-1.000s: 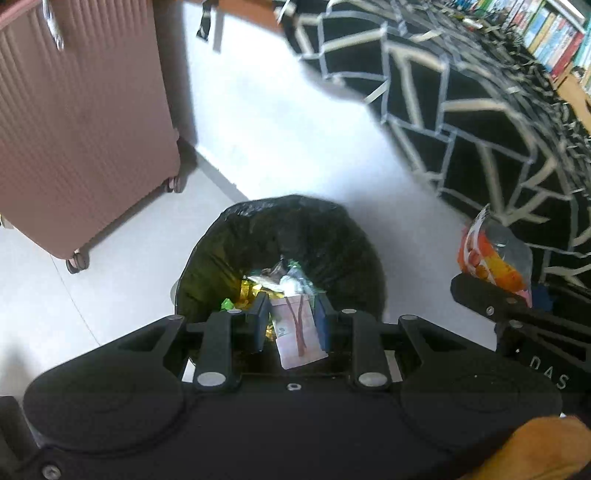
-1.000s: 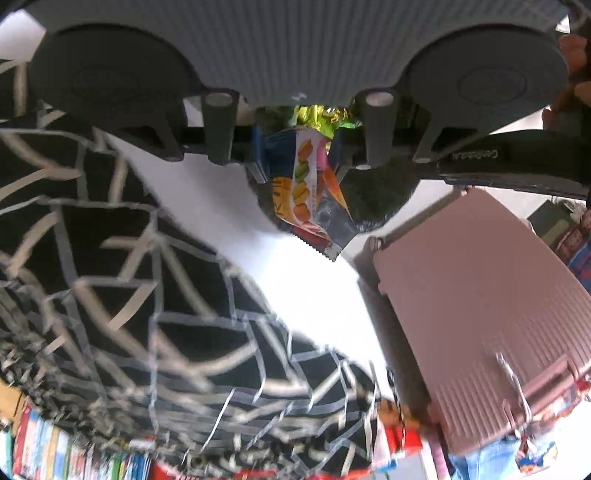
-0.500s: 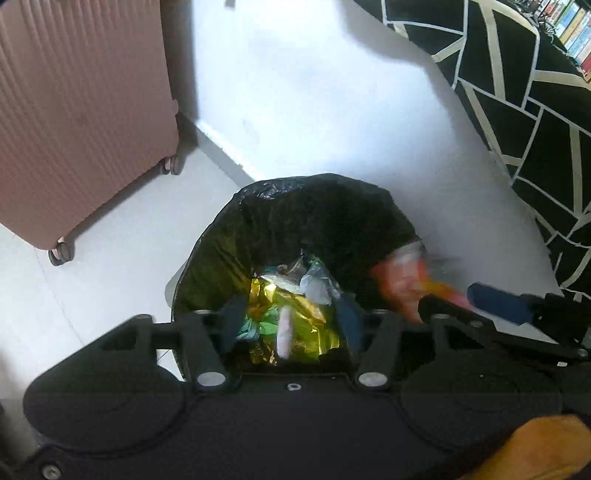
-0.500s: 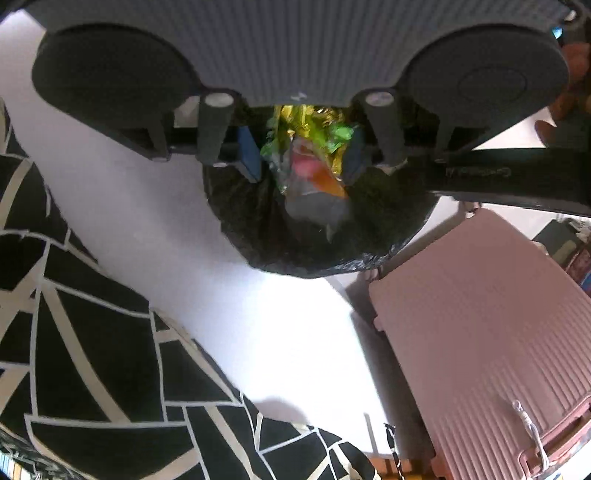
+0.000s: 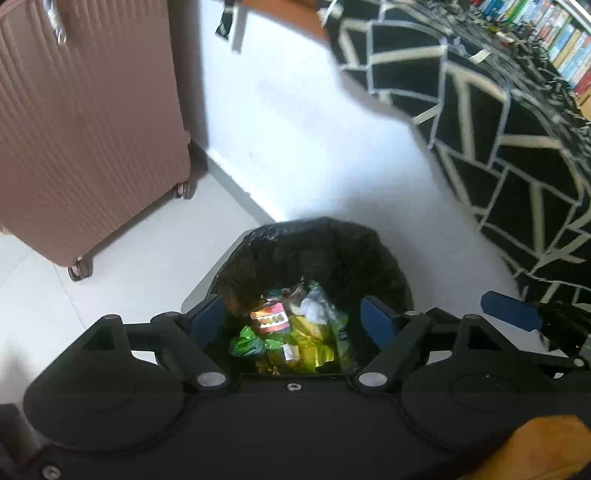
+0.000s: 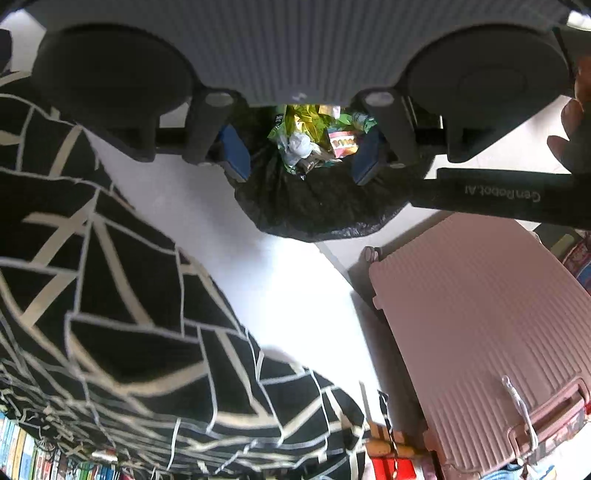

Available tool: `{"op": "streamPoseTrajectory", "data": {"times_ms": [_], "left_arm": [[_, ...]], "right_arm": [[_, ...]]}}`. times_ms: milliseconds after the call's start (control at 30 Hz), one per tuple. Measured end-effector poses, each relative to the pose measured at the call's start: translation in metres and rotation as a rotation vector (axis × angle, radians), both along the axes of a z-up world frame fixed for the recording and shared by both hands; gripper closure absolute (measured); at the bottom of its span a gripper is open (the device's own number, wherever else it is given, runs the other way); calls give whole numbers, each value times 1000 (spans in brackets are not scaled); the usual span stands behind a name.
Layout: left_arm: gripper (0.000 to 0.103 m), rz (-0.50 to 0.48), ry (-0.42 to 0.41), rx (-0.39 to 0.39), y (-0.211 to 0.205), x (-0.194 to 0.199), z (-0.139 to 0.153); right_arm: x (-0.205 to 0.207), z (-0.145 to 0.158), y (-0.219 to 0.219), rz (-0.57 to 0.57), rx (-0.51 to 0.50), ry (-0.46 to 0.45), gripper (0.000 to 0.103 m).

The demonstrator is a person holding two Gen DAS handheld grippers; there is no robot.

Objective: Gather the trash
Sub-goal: 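Return both tools to the trash pile on the blanket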

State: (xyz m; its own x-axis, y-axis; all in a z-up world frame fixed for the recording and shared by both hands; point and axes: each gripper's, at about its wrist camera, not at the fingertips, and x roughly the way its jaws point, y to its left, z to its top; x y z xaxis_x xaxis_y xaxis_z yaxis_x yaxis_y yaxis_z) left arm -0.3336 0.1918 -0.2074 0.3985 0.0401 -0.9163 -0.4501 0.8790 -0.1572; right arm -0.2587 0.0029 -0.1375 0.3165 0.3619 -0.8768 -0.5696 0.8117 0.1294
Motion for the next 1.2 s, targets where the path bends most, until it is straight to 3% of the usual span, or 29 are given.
{"op": "streamPoseTrajectory", "data": {"times_ms": [267, 567, 733, 1000, 1200], "left_arm": [[20, -61, -32, 14, -17, 7, 49], [17, -142, -95, 39, -35, 19, 109], [16, -229, -164, 74, -48, 48, 154], [14, -356, -343, 79, -55, 110, 236], [13, -418, -442, 98, -63, 164, 295]], "right_arm": [[3, 39, -7, -25, 1, -14, 28], [10, 97, -33, -128, 8, -63, 28], [25, 141, -52, -236, -18, -151, 28], [60, 221, -91, -482, -4, -326, 28], [99, 265, -108, -616, -14, -396, 30]]}}
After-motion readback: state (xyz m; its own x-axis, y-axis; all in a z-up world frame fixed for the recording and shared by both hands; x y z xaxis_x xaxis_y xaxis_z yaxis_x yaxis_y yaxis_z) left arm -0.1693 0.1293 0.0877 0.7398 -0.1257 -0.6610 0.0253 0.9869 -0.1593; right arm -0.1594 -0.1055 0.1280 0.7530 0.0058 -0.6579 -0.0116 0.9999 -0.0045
